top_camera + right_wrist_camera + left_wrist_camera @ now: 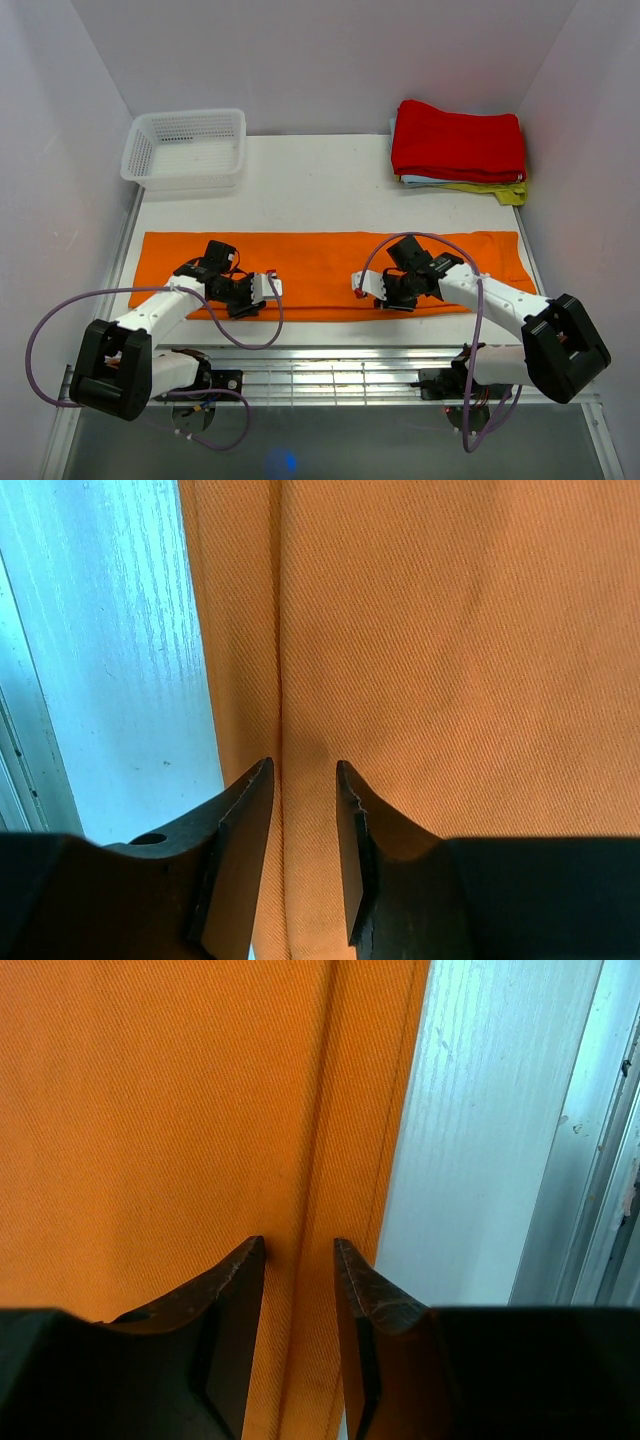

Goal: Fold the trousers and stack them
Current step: Fold the trousers

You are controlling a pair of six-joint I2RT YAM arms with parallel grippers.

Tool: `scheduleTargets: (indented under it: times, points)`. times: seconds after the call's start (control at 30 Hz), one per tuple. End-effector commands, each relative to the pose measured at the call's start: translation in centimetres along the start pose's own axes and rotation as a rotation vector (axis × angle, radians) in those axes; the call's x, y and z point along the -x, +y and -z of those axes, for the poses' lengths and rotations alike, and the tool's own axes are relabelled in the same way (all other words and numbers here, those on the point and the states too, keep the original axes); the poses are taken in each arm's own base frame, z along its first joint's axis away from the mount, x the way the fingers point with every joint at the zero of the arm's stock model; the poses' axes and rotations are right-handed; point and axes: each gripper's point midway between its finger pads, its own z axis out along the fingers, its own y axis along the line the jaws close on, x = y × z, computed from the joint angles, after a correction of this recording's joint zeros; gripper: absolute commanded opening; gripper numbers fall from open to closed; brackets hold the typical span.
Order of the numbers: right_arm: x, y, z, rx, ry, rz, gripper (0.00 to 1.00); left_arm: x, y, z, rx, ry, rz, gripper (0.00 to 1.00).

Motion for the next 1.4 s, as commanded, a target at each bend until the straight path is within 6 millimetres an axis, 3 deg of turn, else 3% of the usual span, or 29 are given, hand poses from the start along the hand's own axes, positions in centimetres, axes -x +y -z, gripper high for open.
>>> scheduleTargets:
  times: [0.0, 0.17, 0.33, 0.53, 0.7, 0.87, 1.03, 1.13, 1.27, 1.37]
  points:
    - [-0.4, 0.6, -0.4, 0.023, 0.006, 0.018, 0.38, 1.1, 0.6, 0.3, 0.005, -0.028, -0.015, 0.45]
    - [-2.1, 1.2, -1.3, 0.017, 0.047, 0.021, 0.39, 1.0, 0.5, 0.1, 0.005, -0.025, -0.006, 0.45]
    - [-2.2, 0.2, -1.6, -0.029, 0.055, 0.025, 0.35, 0.9, 0.4, 0.1, 0.003, -0.028, 0.000, 0.45]
    - [-0.6, 0.1, -0.4, -0.022, 0.004, 0.021, 0.42, 2.1, 0.5, 0.6, 0.002, -0.063, -0.008, 0.45]
    - [0.8, -0.1, 0.4, -0.012, -0.036, 0.008, 0.38, 4.1, 1.6, 1.2, 0.022, -0.105, -0.002, 0.38]
    - [1.1, -0.5, 0.2, -0.010, -0.038, 0.012, 0.32, 3.8, 1.4, 0.6, -0.004, -0.084, -0.007, 0.30]
    - [3.3, -0.9, 0.6, 0.006, -0.122, -0.025, 0.34, 5.1, 0.1, 0.4, -0.043, -0.124, -0.011, 0.42]
    - [5.0, -1.1, 0.6, 0.015, -0.190, -0.079, 0.36, 6.0, 0.2, 0.1, -0.003, -0.138, -0.031, 0.42]
    - [4.9, -1.7, 0.4, -0.013, -0.189, -0.113, 0.34, 6.6, 0.4, -1.1, 0.071, -0.129, -0.042, 0.41]
    - [5.3, -1.1, 0.9, 0.001, -0.218, -0.157, 0.28, 7.7, 0.8, -1.8, 0.114, -0.128, -0.078, 0.40]
